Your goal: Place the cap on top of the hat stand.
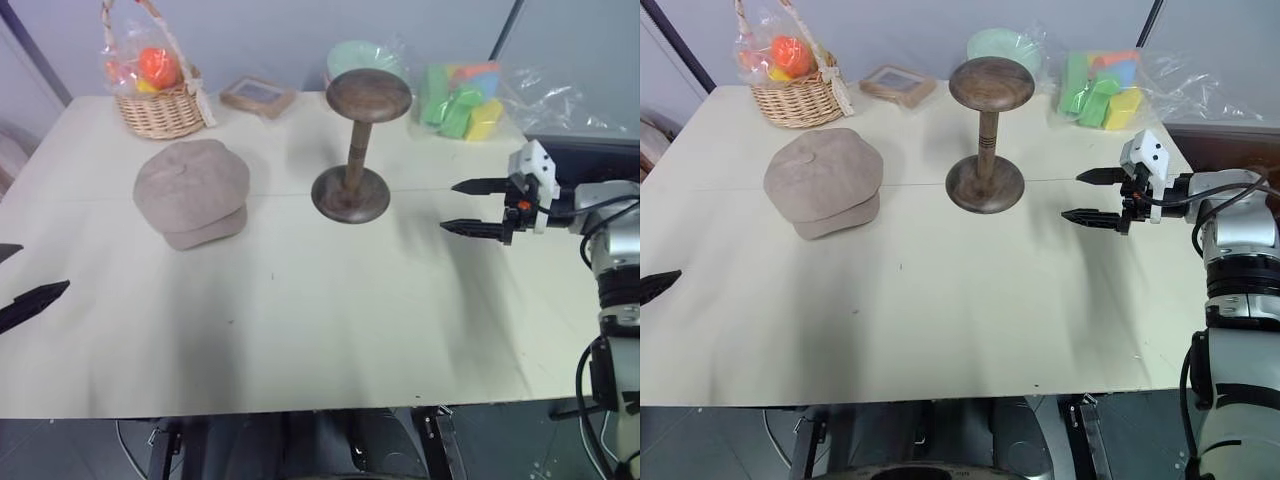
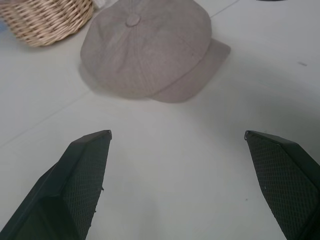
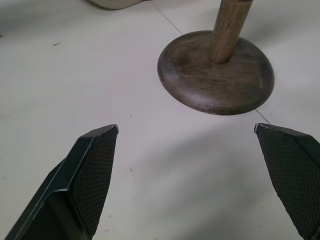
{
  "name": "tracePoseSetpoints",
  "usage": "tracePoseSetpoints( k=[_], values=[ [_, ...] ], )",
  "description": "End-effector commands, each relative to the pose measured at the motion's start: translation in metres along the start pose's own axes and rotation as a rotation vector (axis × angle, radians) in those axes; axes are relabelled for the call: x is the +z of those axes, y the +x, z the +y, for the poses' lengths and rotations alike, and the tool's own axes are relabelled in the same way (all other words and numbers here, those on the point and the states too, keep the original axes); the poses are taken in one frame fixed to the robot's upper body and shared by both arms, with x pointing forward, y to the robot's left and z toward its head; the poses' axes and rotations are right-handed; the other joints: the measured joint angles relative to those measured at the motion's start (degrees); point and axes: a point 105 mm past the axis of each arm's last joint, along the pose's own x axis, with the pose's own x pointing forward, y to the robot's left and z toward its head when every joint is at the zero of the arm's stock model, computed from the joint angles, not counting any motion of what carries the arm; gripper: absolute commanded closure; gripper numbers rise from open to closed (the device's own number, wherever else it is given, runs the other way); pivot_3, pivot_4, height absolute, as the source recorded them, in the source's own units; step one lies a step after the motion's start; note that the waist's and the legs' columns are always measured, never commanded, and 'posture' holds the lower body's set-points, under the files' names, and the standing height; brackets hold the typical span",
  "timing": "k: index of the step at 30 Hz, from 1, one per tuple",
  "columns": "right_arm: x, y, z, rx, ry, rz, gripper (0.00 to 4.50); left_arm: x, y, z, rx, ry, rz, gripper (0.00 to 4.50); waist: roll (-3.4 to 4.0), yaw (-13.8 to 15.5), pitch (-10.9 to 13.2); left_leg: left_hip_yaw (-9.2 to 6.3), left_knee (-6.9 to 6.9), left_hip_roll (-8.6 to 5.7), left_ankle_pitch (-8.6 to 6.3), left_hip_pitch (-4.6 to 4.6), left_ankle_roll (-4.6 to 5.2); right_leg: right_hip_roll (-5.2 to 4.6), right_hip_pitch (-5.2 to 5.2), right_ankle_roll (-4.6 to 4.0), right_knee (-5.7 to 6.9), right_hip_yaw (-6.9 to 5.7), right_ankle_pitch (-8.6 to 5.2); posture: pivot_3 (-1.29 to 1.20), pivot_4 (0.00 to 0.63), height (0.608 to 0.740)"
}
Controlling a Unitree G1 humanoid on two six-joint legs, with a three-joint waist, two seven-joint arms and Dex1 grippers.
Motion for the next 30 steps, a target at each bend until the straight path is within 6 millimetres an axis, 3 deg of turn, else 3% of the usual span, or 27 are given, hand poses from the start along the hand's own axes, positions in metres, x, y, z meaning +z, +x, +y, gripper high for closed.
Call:
tracePoseSetpoints(
  k=[1,11,14,18,22,25,30],
  values=[
    [0.017,-0.011,-0.004,-0.029,-0.049,-0.039,0.0,0.006,-0.001,-0.002,-0.022,0.029,-0.005,0.02,0.0,0.0,0.0,0.0,0.0,0.0,0.0,0.0,0.0,0.0,0.0,0.0,0.0,0.0,0.0,0.0,0.15,0.74],
    [0.02,-0.009,-0.007,-0.052,-0.059,-0.044,0.0,0.007,0.002,0.001,0.012,0.054,0.008,0.02,0.0,0.1,0.0,0.0,0.02,-0.01,0.0,0.0,0.0,-0.01,0.01,0.0,0.0,0.0,0.0,0.0,0.15,0.74],
    [0.025,-0.008,-0.004,-0.038,-0.066,-0.049,0.0,0.012,0.011,-0.004,0.016,0.131,0.012,0.02,0.0,0.1,0.0,-0.01,0.01,-0.01,0.0,0.0,0.0,-0.01,0.01,0.0,0.0,0.0,0.0,0.0,0.15,0.74],
    [0.048,0.0,0.017,0.037,-0.203,-0.061,0.0,0.015,0.04,-0.027,0.009,0.38,0.061,0.02,0.02,0.2,0.0,-0.03,0.02,-0.02,0.0,-0.01,0.0,-0.03,0.01,0.01,0.01,0.01,0.01,0.0,0.15,0.74],
    [0.076,0.008,0.055,0.124,-0.349,-0.083,0.0,0.012,0.087,-0.056,0.065,0.613,0.067,0.02,0.06,0.4,0.0,-0.13,0.01,-0.03,0.0,-0.01,0.0,-0.02,0.02,0.02,0.02,0.02,0.01,0.0,0.15,0.74],
    [0.092,0.012,0.075,0.151,-0.367,-0.113,0.0,0.009,0.109,-0.078,0.087,0.717,0.035,0.02,0.04,0.3,0.0,-0.18,0.04,-0.03,0.0,-0.04,0.0,-0.02,0.02,0.03,0.03,0.03,0.01,0.0,0.15,0.74],
    [0.104,0.012,0.098,0.168,-0.366,-0.135,0.0,0.001,0.151,-0.096,0.188,0.895,-0.001,0.02,-0.01,0.8,-0.1,-0.17,0.1,-0.05,0.0,-0.03,0.01,0.04,0.04,0.03,0.11,-0.01,0.02,0.0,0.15,0.74]
  ],
)
